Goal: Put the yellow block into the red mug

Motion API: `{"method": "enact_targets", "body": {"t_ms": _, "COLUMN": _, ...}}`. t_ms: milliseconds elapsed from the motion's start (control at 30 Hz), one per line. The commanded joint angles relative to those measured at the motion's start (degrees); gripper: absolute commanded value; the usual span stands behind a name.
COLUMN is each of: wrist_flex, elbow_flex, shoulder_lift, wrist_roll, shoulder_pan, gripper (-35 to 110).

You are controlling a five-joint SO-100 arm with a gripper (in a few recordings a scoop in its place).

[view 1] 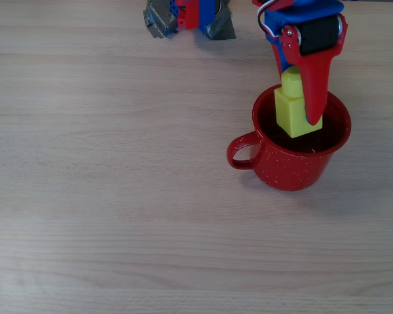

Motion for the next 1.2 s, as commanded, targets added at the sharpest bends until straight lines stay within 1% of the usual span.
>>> {"method": "enact_targets", "body": {"t_ms": 0, "wrist_flex": -0.6, "elbow_flex": -4.7, "shoulder_lift": 1.8, "wrist_roll": -0.2, "shoulder_pan": 0.0, "gripper": 5}}
{"method": "enact_targets", "body": {"t_ms": 167, "wrist_flex": -1.1, "elbow_flex": -4.0, "shoulder_lift": 1.8, "wrist_roll": -0.4, "shoulder_pan": -0.1, "gripper": 21}}
{"method": "enact_targets", "body": {"t_ms": 267, "wrist_flex": -1.2, "elbow_flex": -4.0, "shoulder_lift": 1.8, "wrist_roll": -0.4, "shoulder_pan": 0.0, "gripper": 26}}
{"method": "enact_targets", "body": {"t_ms": 600, "wrist_flex": -1.2, "elbow_flex": -4.2, "shoulder_lift": 1.8, "wrist_roll": -1.3, "shoulder_pan": 0.4, "gripper": 29}}
{"method": "enact_targets", "body": {"t_ms": 900, "wrist_flex": -1.1, "elbow_flex": -4.1, "shoulder_lift": 2.6, "wrist_roll": -2.1, "shoulder_pan": 1.0, "gripper": 25}}
{"method": "enact_targets", "body": {"t_ms": 933, "wrist_flex": -1.0, "elbow_flex": -4.2, "shoulder_lift": 2.8, "wrist_roll": -2.4, "shoulder_pan": 1.0, "gripper": 21}}
{"method": "enact_targets", "body": {"t_ms": 1000, "wrist_flex": -1.0, "elbow_flex": -4.5, "shoulder_lift": 3.2, "wrist_roll": -2.9, "shoulder_pan": 1.1, "gripper": 5}}
{"method": "enact_targets", "body": {"t_ms": 1033, "wrist_flex": -1.0, "elbow_flex": -4.6, "shoulder_lift": 3.5, "wrist_roll": -2.8, "shoulder_pan": 1.1, "gripper": 0}}
{"method": "enact_targets", "body": {"t_ms": 1167, "wrist_flex": -1.3, "elbow_flex": -5.1, "shoulder_lift": 4.7, "wrist_roll": -1.4, "shoulder_pan": 1.8, "gripper": 0}}
